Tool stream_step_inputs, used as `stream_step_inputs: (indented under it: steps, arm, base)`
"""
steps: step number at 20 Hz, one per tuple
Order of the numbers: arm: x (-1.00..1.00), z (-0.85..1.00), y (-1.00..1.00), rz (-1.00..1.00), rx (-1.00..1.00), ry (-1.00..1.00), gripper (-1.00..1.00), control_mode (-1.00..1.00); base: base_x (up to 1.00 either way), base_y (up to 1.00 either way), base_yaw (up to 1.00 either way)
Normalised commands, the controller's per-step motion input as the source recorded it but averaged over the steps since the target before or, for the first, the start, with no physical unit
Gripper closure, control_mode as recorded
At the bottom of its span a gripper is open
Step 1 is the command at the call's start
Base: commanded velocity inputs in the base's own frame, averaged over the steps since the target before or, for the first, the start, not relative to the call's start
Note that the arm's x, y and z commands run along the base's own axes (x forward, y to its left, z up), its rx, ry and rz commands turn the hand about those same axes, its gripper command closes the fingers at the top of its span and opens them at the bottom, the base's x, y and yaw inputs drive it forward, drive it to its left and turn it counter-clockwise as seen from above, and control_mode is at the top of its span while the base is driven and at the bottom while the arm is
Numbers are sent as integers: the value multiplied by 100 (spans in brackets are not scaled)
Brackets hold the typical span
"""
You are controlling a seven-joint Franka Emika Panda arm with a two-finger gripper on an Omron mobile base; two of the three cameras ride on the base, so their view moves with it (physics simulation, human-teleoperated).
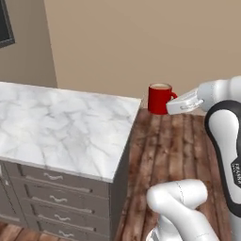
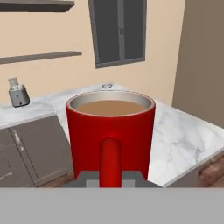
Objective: Pick the cup of tea, navigate to the dining table, and place it on the saucer.
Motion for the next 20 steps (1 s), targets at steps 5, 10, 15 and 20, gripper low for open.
stream_step_inputs:
  steps: [5, 10, 15, 20]
  arm:
    - [0, 0, 0, 0, 0, 0, 100, 100]
    - [0, 0, 0, 0, 0, 0, 100, 100]
    - [0, 0, 0, 0, 0, 0, 100, 100]
    - [0, 0, 0, 0, 0, 0, 100, 100]
  base:
    - [100, -84, 0]
    - [100, -97, 0]
    - [100, -100, 2]
    - [100, -95, 17]
